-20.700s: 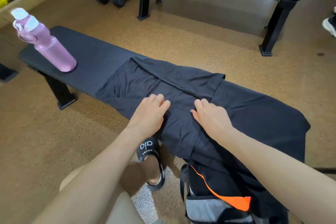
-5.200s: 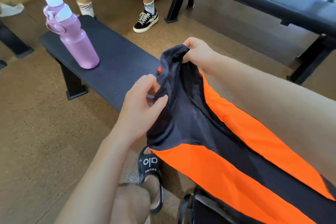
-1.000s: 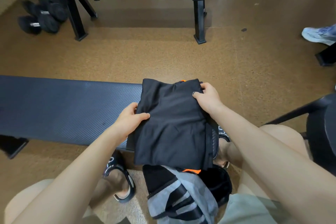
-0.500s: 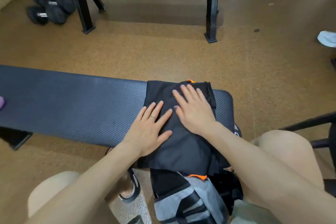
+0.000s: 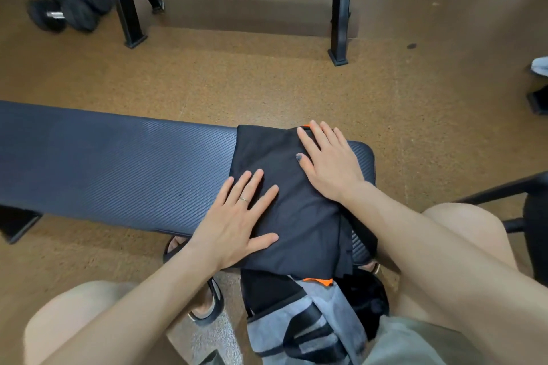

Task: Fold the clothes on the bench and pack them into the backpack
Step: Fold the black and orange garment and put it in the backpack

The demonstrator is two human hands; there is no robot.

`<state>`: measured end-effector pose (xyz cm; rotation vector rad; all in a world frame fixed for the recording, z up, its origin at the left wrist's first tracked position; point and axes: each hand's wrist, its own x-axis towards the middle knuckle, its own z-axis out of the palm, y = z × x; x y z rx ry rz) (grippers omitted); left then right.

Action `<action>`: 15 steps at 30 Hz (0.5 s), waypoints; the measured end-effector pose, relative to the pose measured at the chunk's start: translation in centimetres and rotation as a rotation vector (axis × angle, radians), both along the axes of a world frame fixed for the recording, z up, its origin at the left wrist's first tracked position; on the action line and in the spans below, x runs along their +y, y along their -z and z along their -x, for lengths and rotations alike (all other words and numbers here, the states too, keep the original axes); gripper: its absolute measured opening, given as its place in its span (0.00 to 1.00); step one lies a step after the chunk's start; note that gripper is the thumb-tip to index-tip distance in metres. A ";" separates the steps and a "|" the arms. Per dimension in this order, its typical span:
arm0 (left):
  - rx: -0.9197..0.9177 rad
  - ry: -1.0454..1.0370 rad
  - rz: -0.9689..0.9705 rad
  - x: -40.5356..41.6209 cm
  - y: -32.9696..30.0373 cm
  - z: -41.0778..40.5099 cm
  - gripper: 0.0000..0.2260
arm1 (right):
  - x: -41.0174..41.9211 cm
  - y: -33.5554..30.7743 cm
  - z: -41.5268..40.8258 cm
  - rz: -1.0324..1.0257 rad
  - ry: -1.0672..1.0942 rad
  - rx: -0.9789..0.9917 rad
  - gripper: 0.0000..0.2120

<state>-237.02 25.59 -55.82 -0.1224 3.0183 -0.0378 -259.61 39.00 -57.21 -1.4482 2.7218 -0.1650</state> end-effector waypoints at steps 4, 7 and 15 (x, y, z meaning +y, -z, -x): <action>-0.034 0.224 0.053 1.8 -0.3 -3.5 0.40 | 2.6 -2.5 -5.4 0.152 -0.288 0.006 0.29; -0.060 0.257 0.143 2.6 0.2 -4.7 0.31 | 6.9 -1.4 -10.2 0.014 -0.462 -0.056 0.34; -0.021 0.264 0.317 2.5 1.4 -4.4 0.23 | 11.3 0.8 -11.6 -0.143 -0.358 -0.011 0.44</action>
